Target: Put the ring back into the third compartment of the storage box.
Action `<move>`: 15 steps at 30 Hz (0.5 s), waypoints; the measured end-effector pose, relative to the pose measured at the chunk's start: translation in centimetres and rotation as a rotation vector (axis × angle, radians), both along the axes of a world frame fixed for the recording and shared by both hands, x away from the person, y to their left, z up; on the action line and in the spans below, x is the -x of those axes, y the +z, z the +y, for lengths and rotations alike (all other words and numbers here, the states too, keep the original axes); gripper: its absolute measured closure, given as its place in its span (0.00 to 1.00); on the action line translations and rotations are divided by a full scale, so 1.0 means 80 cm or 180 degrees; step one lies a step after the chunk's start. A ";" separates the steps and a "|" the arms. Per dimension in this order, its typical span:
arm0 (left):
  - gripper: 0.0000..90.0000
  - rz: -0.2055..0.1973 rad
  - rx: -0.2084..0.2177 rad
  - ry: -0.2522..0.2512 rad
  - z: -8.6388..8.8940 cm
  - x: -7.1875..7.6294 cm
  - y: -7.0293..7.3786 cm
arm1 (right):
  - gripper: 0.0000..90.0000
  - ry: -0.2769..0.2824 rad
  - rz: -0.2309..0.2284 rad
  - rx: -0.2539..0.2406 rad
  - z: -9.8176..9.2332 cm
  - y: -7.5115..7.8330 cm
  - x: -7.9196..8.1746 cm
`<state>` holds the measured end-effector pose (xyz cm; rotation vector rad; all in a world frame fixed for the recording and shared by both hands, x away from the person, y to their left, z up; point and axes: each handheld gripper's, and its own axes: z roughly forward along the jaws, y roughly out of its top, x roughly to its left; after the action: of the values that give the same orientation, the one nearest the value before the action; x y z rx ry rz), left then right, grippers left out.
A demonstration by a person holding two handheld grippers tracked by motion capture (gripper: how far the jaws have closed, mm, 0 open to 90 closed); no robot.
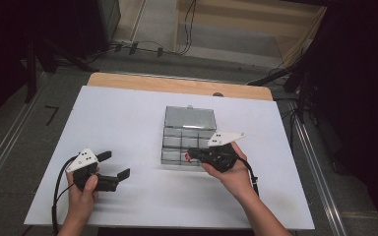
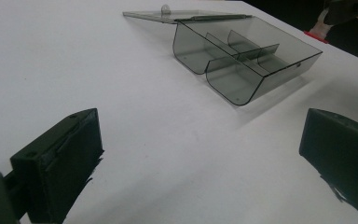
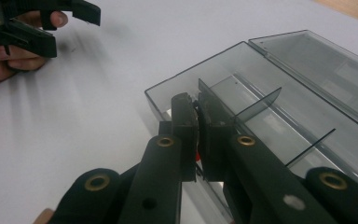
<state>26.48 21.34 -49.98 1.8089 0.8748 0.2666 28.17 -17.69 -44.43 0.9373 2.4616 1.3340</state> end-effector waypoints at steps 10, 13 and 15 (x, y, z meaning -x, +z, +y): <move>0.00 0.0003 -0.0005 -0.0003 0.000 0.000 0.000 | 0.94 -0.0083 -0.0009 0.0013 -0.010 0.005 -0.013; 0.00 0.0002 -0.0006 -0.0004 0.000 0.000 0.000 | 0.94 -0.0101 -0.0020 0.0012 -0.014 0.004 -0.017; 0.00 0.0002 -0.0007 -0.0005 0.000 0.000 0.000 | 0.94 -0.0126 -0.0002 0.0018 -0.016 0.003 -0.019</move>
<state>26.47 21.30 -49.98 1.8117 0.8737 0.2663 29.69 -18.93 -44.15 0.9789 2.4320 1.3141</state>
